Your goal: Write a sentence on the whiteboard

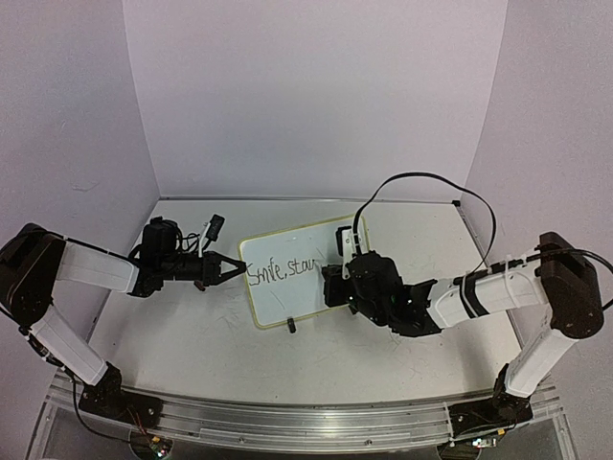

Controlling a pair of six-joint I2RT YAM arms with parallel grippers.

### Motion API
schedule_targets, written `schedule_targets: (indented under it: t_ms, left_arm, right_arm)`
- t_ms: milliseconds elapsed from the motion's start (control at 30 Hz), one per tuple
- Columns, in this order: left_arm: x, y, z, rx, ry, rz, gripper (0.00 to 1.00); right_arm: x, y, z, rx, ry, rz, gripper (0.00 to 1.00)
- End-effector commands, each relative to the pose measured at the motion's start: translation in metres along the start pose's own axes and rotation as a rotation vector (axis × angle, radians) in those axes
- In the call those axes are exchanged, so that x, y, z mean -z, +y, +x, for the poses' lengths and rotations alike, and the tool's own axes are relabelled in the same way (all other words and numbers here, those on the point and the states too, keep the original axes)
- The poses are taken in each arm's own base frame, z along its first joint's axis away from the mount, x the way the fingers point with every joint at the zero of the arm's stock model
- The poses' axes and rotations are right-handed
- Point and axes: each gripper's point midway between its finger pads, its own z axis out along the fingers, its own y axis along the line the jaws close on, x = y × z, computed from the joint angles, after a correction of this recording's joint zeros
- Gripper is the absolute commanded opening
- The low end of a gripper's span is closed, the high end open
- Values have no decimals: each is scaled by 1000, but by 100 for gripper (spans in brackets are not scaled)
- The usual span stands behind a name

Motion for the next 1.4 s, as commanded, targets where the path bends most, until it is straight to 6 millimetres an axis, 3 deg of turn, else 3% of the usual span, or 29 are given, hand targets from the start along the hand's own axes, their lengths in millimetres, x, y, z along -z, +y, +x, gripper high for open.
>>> schedule_targets:
  t_ms: [0,267,567,933,1367]
  left_arm:
    - [0,-2,-4,-13,9,-5,0]
    - [0,-1,-4,-12,9,-5,0]
    - [0,-2,-4,-13,10,-5,0]
    - [1,-2,-4,-13,7,-7,0]
    - [1,-3,-4,-12,8,-5,0]
  right_arm:
    - [-5,-3,-25,-13,-61,32,0]
    - [-2,-5,-16,-15,-34,23,0]
    - [6,-8,14,-24,37,21,0]
    - [12,-9,28,-33,72,23,0]
    - [3,10,31,-19,84,-21,0]
